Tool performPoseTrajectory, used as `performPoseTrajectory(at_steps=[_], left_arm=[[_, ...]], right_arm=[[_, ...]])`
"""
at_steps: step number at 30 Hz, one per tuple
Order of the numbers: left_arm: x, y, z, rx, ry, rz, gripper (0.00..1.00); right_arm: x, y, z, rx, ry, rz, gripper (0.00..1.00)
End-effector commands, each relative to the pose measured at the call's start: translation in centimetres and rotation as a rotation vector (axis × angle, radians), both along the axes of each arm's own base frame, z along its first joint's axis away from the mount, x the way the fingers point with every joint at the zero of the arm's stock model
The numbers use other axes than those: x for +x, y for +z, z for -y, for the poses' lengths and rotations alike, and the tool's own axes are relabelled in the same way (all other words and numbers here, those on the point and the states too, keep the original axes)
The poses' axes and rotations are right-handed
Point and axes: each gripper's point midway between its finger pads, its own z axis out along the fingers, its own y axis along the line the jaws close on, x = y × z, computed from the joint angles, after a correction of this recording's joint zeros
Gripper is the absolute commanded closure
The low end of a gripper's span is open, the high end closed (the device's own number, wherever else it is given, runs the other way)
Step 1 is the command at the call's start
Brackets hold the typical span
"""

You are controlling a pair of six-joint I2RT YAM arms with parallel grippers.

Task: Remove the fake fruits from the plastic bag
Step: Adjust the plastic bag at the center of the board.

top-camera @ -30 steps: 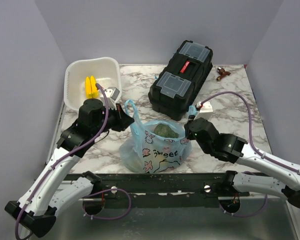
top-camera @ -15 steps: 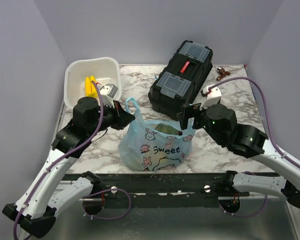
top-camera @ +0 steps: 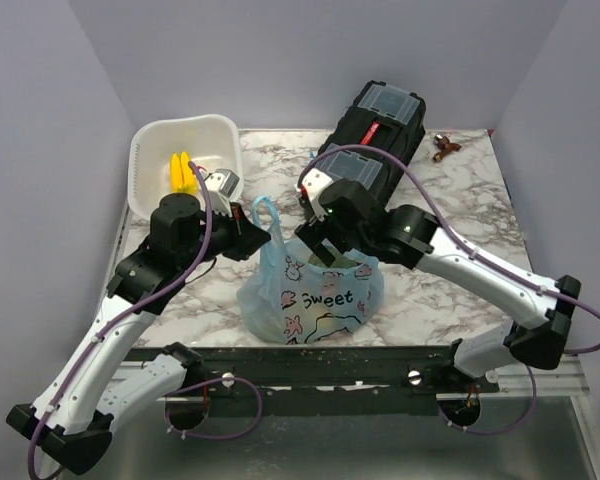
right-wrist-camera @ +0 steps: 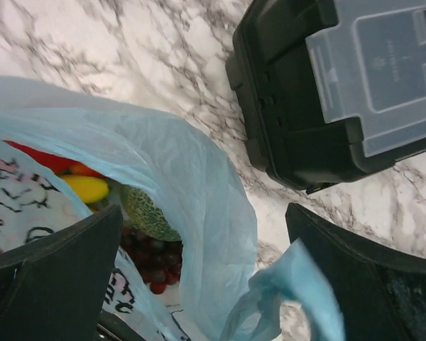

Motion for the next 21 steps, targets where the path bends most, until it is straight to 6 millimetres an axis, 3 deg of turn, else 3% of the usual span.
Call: performPoseTrajectory(at_steps=[1,5,8,9,10,12,15,18,21], left_arm=[[-0.2,-0.4,-0.6,0.018,0.013,0.004,1.00],[-0.2,-0.3,-0.7,0.025,0.014,0.010,1.00],[0.0,-0.2,-1.1,0.039,0.034,0.026,1.00],[0.1,-0.2,-1.3,0.044,0.043,0.034,1.00],[0.4,-0.2,-1.6,0.052,0.062,0.039,1.00],[0.9,0.0,-1.9,0.062,0.089,0.049,1.00],[1.3,0.8,-1.8,0.062,0.095,0.064,1.00],[2.1,1.6,-2.1,0.065,0.130,0.078,1.00],[3.5,2.6,-3.1,0.084,0.211,0.099,1.00]], right_arm=[[0.5,-3.5,1.1,-0.219,0.044,-0.025,0.00],[1.3,-6.3,1.1,-0.273,-0.014,-0.042,0.00],[2.4,-6.8,2.1,-0.279,-0.126,0.010,0.07],[2.6,-6.7,2.1,-0.259,-0.149,0.021,0.17],[2.6,-6.8,2.0,-0.239,-0.154,0.022,0.34],[2.3,-7.1,1.6,-0.199,-0.141,0.011,0.54],[1.8,-8.2,1.2,-0.170,-0.123,-0.013,0.66],[2.2,-8.9,1.6,-0.156,-0.183,-0.004,0.95],[3.3,-7.7,2.4,-0.114,-0.310,0.056,0.99]])
